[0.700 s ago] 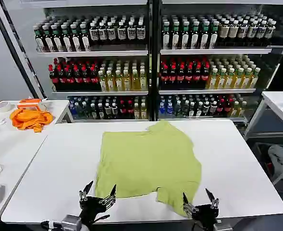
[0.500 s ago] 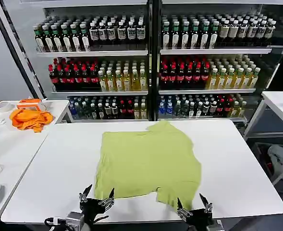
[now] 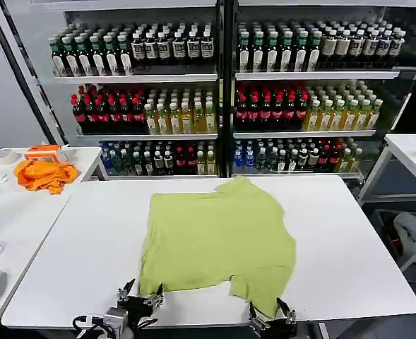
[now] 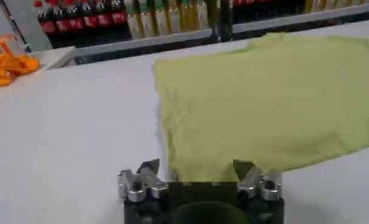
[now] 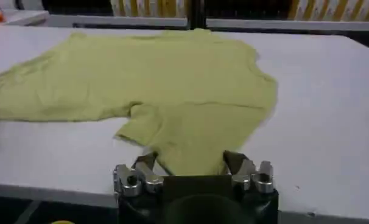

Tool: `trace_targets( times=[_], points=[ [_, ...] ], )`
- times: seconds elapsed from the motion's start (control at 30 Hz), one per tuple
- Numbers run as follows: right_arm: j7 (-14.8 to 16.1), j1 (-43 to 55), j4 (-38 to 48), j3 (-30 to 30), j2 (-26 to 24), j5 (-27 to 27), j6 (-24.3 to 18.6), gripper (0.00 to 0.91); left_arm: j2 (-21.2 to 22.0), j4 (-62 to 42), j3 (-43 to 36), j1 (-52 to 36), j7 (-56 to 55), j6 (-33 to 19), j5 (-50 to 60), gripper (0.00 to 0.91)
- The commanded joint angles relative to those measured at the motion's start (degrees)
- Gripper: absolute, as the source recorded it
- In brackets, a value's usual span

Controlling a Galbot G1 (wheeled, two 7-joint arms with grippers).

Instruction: Fold and organize the clothes.

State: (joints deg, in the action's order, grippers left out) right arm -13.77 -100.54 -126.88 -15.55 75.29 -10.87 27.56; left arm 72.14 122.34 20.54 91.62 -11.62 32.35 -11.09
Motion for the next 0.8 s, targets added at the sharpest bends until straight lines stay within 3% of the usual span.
trace_targets(
  times=[0.03,0.5,0.8],
  points=[
    [-0.1,-0.1,0.4,0.7,0.2,-1.4,0.4,0.000,-0.1,-1.2,0.0,-0.4,-0.3,0.7,0.0,0.020],
    [0.5,-3.9,-7.3,-2.8,-1.0,-1.7,-2.3,0.000,-0.4,0.3,0.4,-0.2,0.6,0.3,-3.5,0.020],
    [1.0,-8.7,-16.2,-6.8,-2.8,-2.1,-3.1,0.000,-1.1,7.2,2.5,2.6,1.1,-2.3,-5.0,0.020]
  ],
)
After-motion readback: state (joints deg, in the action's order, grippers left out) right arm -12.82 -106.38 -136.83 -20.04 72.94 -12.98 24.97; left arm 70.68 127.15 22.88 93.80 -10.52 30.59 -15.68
